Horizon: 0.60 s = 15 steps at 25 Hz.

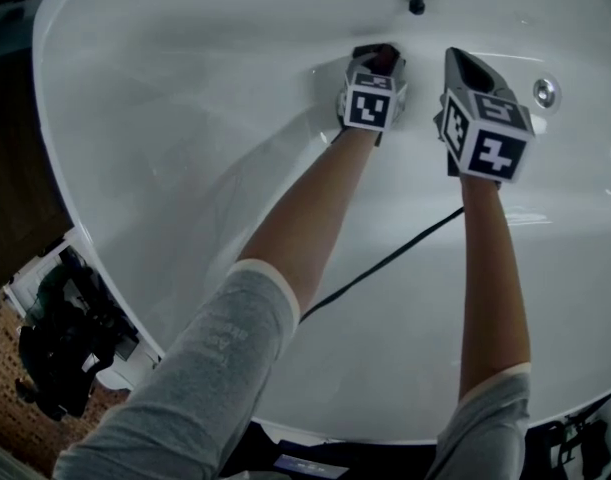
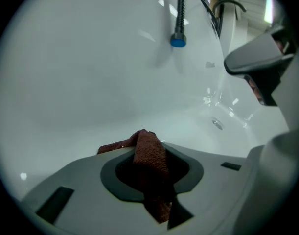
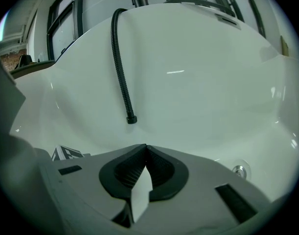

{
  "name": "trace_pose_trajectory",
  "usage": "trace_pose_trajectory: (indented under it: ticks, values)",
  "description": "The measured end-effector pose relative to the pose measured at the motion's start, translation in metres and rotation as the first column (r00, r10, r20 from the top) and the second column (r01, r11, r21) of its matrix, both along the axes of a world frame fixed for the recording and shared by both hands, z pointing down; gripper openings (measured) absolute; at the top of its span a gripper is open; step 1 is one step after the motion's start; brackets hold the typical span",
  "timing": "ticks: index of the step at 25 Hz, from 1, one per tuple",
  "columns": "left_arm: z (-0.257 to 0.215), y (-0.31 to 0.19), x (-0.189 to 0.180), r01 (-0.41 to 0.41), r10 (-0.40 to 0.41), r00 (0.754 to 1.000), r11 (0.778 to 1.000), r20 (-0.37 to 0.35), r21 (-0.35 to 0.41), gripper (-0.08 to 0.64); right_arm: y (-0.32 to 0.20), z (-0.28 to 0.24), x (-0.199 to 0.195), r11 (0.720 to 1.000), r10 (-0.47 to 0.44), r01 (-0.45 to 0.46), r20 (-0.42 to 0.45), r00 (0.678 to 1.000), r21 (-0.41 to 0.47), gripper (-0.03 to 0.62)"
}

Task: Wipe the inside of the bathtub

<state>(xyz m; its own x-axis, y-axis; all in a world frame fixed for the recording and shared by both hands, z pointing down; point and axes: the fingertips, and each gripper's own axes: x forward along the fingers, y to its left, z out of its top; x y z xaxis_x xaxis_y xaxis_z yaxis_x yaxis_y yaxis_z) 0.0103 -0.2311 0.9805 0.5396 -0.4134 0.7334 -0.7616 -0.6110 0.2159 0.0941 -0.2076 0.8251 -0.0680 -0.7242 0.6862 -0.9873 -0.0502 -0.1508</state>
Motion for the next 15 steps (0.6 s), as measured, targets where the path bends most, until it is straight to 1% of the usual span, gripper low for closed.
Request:
trace_pose_trajectory:
  ticks: [2,4,6,9,11,12,15]
  values:
    - [0.000,-0.007,-0.020,0.059,-0.059,0.998,0.998,-0.019,0.002,0.092,0.001,0.003,-0.002,1.000,0.002,-0.002,0.000,1.000,-0.009,0.009]
    - [0.000,-0.015,-0.048,0.091,-0.091,0.996,0.996,0.000,0.015,0.092,0.002,0.003,-0.004,1.000,0.001,-0.001,0.006,1.000,-0.006,0.009]
    - [-0.002,-0.018,-0.070,0.105,-0.106,0.994,0.994,0.026,0.020,0.092,0.003,0.003,-0.002,1.000,0.008,-0.008,0.016,1.000,-0.004,0.009]
    - [-0.001,-0.018,-0.083,0.153,-0.154,0.987,0.988,0.052,0.020,0.092,0.005,0.004,0.001,1.000,0.016,-0.016,0.020,1.000,-0.008,0.009]
    - [0.001,-0.015,-0.074,0.183,-0.183,0.982,0.983,0.052,0.017,0.092,0.005,0.005,0.004,1.000,0.018,-0.017,0.012,1.000,-0.012,0.009]
    - [0.002,-0.009,-0.062,0.170,-0.170,0.984,0.985,0.043,0.010,0.091,0.006,0.006,0.005,1.000,0.019,-0.019,0.010,1.000,-0.014,0.009]
    - [0.003,0.019,-0.010,0.072,-0.071,0.997,0.997,0.007,-0.021,0.092,0.006,0.010,0.004,1.000,0.021,-0.021,0.016,1.000,-0.016,0.009]
